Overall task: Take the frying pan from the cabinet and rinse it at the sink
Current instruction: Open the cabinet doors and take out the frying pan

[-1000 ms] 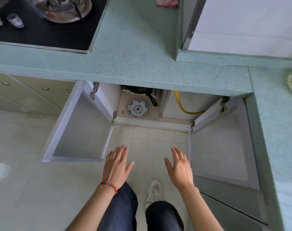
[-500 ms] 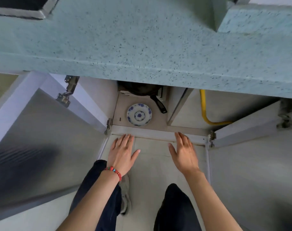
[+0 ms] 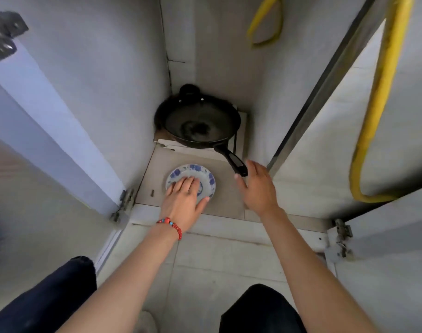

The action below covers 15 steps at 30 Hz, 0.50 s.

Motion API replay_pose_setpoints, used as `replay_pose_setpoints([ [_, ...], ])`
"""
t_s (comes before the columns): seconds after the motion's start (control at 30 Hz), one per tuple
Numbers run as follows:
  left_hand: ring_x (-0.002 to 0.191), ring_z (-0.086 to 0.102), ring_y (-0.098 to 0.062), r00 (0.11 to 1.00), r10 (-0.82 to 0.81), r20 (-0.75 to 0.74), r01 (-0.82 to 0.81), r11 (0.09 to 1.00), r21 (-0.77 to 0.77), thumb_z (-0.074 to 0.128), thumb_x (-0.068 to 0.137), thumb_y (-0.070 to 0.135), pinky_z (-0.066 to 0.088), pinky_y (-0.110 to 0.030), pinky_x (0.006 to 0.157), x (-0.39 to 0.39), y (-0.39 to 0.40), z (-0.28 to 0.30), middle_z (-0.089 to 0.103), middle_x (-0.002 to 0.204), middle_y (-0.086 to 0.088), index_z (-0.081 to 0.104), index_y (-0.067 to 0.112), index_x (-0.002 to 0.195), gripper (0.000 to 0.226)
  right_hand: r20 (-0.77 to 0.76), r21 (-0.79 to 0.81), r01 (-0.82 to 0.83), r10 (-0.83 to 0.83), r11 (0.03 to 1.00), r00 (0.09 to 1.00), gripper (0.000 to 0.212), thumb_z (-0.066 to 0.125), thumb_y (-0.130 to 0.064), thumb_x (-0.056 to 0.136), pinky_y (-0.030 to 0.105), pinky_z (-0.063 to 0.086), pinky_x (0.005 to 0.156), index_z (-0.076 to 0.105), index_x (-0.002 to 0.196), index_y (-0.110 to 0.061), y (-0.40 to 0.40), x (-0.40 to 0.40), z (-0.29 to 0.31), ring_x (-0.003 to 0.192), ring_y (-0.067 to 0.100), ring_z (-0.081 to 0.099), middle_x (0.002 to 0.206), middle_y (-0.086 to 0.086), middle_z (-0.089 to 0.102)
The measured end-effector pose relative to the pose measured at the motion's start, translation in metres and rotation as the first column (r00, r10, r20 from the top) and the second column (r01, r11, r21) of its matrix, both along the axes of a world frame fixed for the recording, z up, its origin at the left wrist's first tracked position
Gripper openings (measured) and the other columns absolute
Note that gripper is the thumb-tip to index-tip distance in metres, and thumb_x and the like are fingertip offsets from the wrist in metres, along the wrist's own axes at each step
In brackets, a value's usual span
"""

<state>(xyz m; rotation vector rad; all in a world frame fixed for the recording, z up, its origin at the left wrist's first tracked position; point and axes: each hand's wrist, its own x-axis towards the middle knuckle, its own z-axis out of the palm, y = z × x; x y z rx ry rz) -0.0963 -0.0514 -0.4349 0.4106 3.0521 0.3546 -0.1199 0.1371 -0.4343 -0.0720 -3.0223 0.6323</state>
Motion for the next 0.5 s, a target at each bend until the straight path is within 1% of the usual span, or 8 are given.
replay_pose_setpoints([
  [0.03, 0.125, 0.047, -0.027, 1.000, 0.012, -0.001, -0.012, 1.000, 0.022, 0.021, 0.081, 0.052, 0.036, -0.039, 0.103, -0.005, 0.002, -0.006, 0.053, 0.134, -0.012, 0.046, 0.006, 0.130, 0.071, 0.008, -0.026, 0.004, -0.004, 1.000, 1.000, 0.053, 0.042, -0.034, 0.094, 0.041, 0.036, 0.103, 0.033, 0.138, -0.005, -0.003, -0.010, -0.004, 0.130, 0.032, 0.038, 0.142, 0.017, 0.042],
  [0.1, 0.135, 0.034, -0.024, 1.000, 0.031, -0.002, -0.031, 0.999, 0.044, 0.026, 0.088, 0.050, 0.025, -0.037, 0.110, -0.012, 0.005, -0.018, 0.040, 0.145, -0.009, 0.034, 0.009, 0.138, 0.065, 0.039, -0.094, 0.039, -0.036, 0.995, 0.999, 0.053, 0.041, -0.035, 0.094, 0.040, 0.037, 0.102, 0.032, 0.139, -0.007, -0.008, -0.027, -0.011, 0.129, 0.031, 0.039, 0.141, 0.015, 0.042],
  [0.2, 0.138, 0.027, -0.021, 1.000, 0.016, -0.004, -0.016, 0.997, 0.071, 0.032, 0.092, 0.044, 0.018, -0.034, 0.113, -0.020, 0.009, -0.020, 0.034, 0.149, -0.007, 0.028, 0.011, 0.141, 0.059, 0.117, -0.324, 0.177, -0.146, 0.929, 0.982, 0.050, 0.044, -0.034, 0.093, 0.036, 0.039, 0.098, 0.038, 0.136, -0.008, -0.012, -0.044, -0.020, 0.124, 0.030, 0.047, 0.136, 0.014, 0.050],
  [0.27, 0.138, 0.027, -0.020, 1.000, 0.020, 0.016, -0.022, 0.995, 0.102, 0.032, 0.092, 0.044, 0.019, -0.033, 0.113, -0.025, 0.010, -0.020, 0.033, 0.149, -0.006, 0.027, 0.012, 0.141, 0.059, 0.201, -0.489, 0.279, -0.204, 0.827, 0.958, 0.038, 0.048, -0.028, 0.093, 0.033, 0.043, 0.092, 0.050, 0.125, -0.007, -0.012, -0.050, -0.027, 0.114, 0.031, 0.056, 0.124, 0.014, 0.059],
  [0.33, 0.136, 0.030, -0.021, 0.999, 0.042, 0.031, -0.046, 0.987, 0.152, 0.033, 0.092, 0.042, 0.021, -0.031, 0.112, -0.032, 0.011, -0.022, 0.036, 0.148, -0.007, 0.029, 0.012, 0.140, 0.057, 0.248, -0.614, 0.357, -0.257, 0.704, 0.934, 0.025, 0.051, -0.024, 0.091, 0.039, 0.051, 0.089, 0.058, 0.110, -0.007, -0.012, -0.053, -0.034, 0.096, 0.032, 0.065, 0.109, 0.018, 0.066],
  [0.37, 0.135, 0.032, -0.022, 0.997, 0.057, 0.043, -0.065, 0.978, 0.198, 0.035, 0.092, 0.041, 0.023, -0.031, 0.110, -0.037, 0.013, -0.023, 0.038, 0.146, -0.008, 0.031, 0.011, 0.139, 0.056, 0.256, -0.651, 0.375, -0.274, 0.660, 0.927, 0.024, 0.052, -0.022, 0.091, 0.041, 0.053, 0.087, 0.058, 0.106, -0.005, -0.012, -0.053, -0.037, 0.088, 0.030, 0.067, 0.102, 0.016, 0.067],
  [0.43, 0.132, 0.037, -0.024, 0.991, 0.100, 0.094, -0.126, 0.936, 0.328, 0.038, 0.093, 0.037, 0.028, -0.032, 0.107, -0.046, 0.017, -0.027, 0.043, 0.143, -0.011, 0.036, 0.009, 0.137, 0.052, 0.249, -0.678, 0.376, -0.284, 0.631, 0.926, 0.026, 0.053, -0.022, 0.091, 0.037, 0.054, 0.082, 0.058, 0.107, -0.003, -0.016, -0.052, -0.043, 0.077, 0.024, 0.066, 0.093, 0.011, 0.065],
  [0.5, 0.128, 0.041, -0.027, 0.969, 0.160, 0.190, -0.231, 0.862, 0.451, 0.041, 0.092, 0.036, 0.033, -0.034, 0.105, -0.057, 0.024, -0.031, 0.047, 0.139, -0.013, 0.040, 0.008, 0.134, 0.050, 0.224, -0.694, 0.347, -0.269, 0.631, 0.937, 0.025, 0.053, -0.022, 0.091, 0.037, 0.054, 0.079, 0.057, 0.108, -0.004, -0.027, -0.050, -0.049, 0.075, 0.024, 0.066, 0.088, 0.009, 0.065],
])
